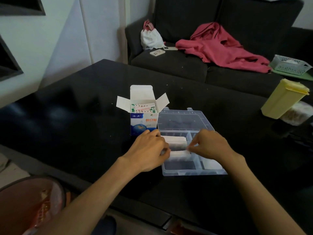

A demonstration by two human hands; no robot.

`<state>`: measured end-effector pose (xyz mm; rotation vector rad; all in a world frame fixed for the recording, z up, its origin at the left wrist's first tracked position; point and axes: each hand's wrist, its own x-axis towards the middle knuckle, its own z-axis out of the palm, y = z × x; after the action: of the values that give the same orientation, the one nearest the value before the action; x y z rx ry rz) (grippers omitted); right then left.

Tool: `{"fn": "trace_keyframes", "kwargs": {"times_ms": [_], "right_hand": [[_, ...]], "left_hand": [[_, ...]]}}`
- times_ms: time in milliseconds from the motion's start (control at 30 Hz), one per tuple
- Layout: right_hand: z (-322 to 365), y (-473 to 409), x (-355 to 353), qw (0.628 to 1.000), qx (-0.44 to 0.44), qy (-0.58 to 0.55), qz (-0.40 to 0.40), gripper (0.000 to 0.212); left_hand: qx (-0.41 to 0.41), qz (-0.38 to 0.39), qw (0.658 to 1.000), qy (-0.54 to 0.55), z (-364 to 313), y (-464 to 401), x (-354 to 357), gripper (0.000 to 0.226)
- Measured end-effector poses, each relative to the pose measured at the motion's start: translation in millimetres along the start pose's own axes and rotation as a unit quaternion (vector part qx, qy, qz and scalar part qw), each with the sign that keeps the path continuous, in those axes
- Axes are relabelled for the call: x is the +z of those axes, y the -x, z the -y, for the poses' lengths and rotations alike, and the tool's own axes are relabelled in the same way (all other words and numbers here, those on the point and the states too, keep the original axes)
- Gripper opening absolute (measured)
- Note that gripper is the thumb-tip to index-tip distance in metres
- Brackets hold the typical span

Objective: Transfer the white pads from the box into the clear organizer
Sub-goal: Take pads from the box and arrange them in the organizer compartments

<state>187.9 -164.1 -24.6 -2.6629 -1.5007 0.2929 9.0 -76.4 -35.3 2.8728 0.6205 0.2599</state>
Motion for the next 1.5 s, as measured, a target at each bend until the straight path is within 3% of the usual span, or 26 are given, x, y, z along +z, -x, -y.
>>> {"fn": "trace_keyframes", "kwargs": {"times_ms": [100, 200, 267, 333, 400, 567, 700, 933, 1200, 1500], "right_hand": [[7, 7, -9, 0.998, -0.026, -0.02, 0.05, 0.027], [22, 17, -41, 0.994, -0.078, -0.076, -0.015, 0.021], [45, 14, -65, 0.978, -0.128, -0.137, -0.095, 0.021], [69, -1, -81, 0.958, -0.189, -0.158, -0.147, 0.02], [95, -23, -90, 0.953, -0.241, -0.134, -0.126, 0.02], [131, -76, -85, 0.971, -0.231, 0.017, 0.061, 0.025], [138, -91, -81, 0.971, -0.182, 0.068, 0.138, 0.037], [135, -92, -78, 0.973, -0.176, 0.023, 0.15, 0.034], [125, -86, -76, 0.97, -0.217, -0.052, 0.093, 0.028], [133, -94, -72, 0.97, -0.218, 0.007, 0.104, 0.035]], "left_hand": [[-0.011, -0.045, 0.999, 0.021, 0, -1, -7, 0.028], [-0.083, -0.234, 0.968, 0.025, 7, -3, -28, 0.023], [-0.158, -0.303, 0.94, 0.008, 22, -2, -41, 0.024], [-0.218, -0.287, 0.933, -0.015, 38, 0, -43, 0.029], [-0.258, -0.27, 0.927, -0.014, 51, 4, -41, 0.03], [-0.289, -0.259, 0.918, 0.084, 60, 9, -40, 0.032], [-0.297, -0.246, 0.917, 0.102, 62, 8, -36, 0.036], [-0.31, -0.241, 0.914, 0.107, 64, 7, -34, 0.038], [-0.318, -0.246, 0.911, 0.095, 63, 4, -34, 0.038], [-0.269, -0.229, 0.935, -0.021, 60, 7, -42, 0.039]]}}
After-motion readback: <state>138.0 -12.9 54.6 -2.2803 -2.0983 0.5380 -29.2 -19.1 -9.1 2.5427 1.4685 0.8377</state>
